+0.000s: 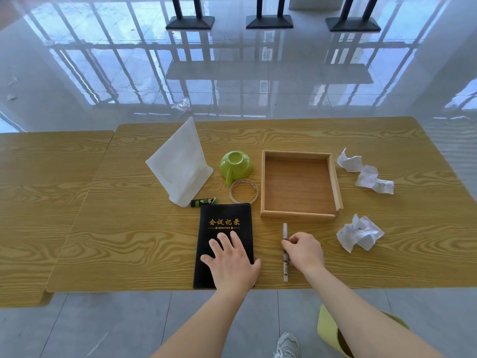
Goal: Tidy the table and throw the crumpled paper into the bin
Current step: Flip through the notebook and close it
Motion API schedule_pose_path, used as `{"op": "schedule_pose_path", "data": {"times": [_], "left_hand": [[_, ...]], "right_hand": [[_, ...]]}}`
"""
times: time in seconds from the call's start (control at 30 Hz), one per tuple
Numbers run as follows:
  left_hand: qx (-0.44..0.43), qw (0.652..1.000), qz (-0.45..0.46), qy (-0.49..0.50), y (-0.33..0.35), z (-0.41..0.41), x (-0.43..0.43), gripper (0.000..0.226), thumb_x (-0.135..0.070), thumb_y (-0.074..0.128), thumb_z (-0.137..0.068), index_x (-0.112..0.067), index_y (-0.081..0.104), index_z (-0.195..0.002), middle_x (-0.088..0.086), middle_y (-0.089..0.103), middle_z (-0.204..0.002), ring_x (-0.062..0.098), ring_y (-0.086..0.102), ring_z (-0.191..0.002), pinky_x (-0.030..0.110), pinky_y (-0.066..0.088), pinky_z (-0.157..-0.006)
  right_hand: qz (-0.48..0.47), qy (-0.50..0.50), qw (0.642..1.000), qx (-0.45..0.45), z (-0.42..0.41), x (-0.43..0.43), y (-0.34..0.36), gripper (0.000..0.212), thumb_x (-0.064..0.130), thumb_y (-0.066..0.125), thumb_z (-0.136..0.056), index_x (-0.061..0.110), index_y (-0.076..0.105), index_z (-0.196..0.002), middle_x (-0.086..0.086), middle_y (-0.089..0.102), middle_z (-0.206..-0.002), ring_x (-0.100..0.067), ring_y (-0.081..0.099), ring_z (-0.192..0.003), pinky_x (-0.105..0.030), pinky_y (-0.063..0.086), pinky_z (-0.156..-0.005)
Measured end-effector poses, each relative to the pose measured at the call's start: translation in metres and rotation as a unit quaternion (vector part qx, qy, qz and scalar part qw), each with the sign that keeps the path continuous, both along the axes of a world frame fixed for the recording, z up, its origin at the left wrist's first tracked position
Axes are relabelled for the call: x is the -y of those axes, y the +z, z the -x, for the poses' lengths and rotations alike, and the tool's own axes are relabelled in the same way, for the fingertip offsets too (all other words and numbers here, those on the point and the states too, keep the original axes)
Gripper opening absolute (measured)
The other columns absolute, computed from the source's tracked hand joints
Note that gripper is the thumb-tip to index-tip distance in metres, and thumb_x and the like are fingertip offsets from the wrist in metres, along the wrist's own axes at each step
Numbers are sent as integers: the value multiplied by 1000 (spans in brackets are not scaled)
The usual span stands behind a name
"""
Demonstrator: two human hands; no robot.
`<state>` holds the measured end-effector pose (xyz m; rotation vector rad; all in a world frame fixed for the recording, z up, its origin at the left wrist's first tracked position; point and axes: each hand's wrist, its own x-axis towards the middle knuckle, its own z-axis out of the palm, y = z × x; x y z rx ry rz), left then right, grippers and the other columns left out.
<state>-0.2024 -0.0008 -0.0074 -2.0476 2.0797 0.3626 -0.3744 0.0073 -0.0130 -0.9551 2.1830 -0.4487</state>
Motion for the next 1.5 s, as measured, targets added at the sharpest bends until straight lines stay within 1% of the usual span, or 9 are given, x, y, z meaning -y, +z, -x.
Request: {"op": "schedule_pose_path", "data": {"times": [0.3, 0.63, 0.73, 0.83, 1.0, 1.13, 1.27, 1.37, 1.5], "left_hand": [[-28, 999, -37, 4, 8, 1, 7, 84, -56, 52, -80, -16, 21, -147, 14, 25, -147, 38, 26, -129, 57, 38, -97], [-236, 967, -93, -1, 33, -40, 24, 58, -36, 49, -89, -17, 42, -144, 5, 53, -138, 22, 50, -123, 37, 44, -98], [-313, 943, -115, 17, 49, -55, 29, 48, -28, 51, -87, -18, 53, -135, -2, 68, -107, 14, 61, -92, 31, 49, -74], [-367, 923, -114, 29, 63, -68, 31, 38, -21, 51, -88, -22, 60, -125, -9, 65, -80, 8, 54, -66, 23, 40, -57], [-417, 903, -100, 35, 78, -87, 28, 39, -14, 47, -88, -29, 64, -120, -2, 73, -92, 20, 64, -79, 39, 51, -73], [-448, 887, -83, 76, 82, -110, 24, 39, -12, 48, -90, -32, 62, -121, -12, 73, -89, 2, 63, -71, 23, 50, -63], [-454, 885, -40, 99, 85, -137, 22, 28, -12, 50, -88, -30, 64, -105, -5, 70, -79, 13, 56, -64, 35, 45, -60], [-452, 886, -2, 103, 88, -153, 21, 38, -9, 51, -87, -33, 60, -116, -5, 72, -87, 27, 64, -76, 46, 53, -66], [-445, 889, 26, 104, 86, -164, 18, 52, -7, 49, -88, -33, 52, -133, -14, 72, -92, 22, 66, -77, 48, 56, -73]], "right_hand": [[16, 15, 1000, 3, 3, -5, 1, 15, 34, 65, -90, 23, 68, -81, 9, 67, -69, -8, 63, -66, -25, 41, -52], [43, 19, 998, 34, 0, -8, 9, 16, 31, 64, -91, 27, 67, -75, 8, 69, -61, -6, 66, -58, -32, 56, -58], [63, 7, 995, 72, -5, -7, 12, 15, 29, 65, -90, 26, 69, -76, 7, 71, -62, -10, 69, -60, -42, 62, -66], [83, 3, 992, 98, -10, -5, 17, 10, 28, 67, -90, 25, 70, -81, 5, 73, -73, -15, 71, -70, -45, 62, -70], [98, 8, 989, 115, -20, 0, 26, 8, 26, 67, -90, 23, 70, -83, 2, 73, -75, -18, 71, -71, -44, 63, -70], [109, 4, 984, 141, -31, 5, 31, 7, 23, 68, -90, 21, 70, -83, 2, 73, -68, -16, 72, -65, -41, 63, -65], [100, 12, 980, 172, -52, 17, 36, 7, 21, 68, -91, 19, 71, -85, 0, 75, -75, -19, 73, -68, -40, 64, -64], [82, 11, 975, 205, -76, 29, 37, 5, 16, 66, -92, 15, 70, -88, -5, 75, -78, -21, 73, -67, -37, 64, -62], [40, 30, 977, 208, -112, 47, 33, 7, 15, 64, -93, 15, 69, -87, -6, 75, -77, -21, 73, -66, -37, 64, -64]]}}
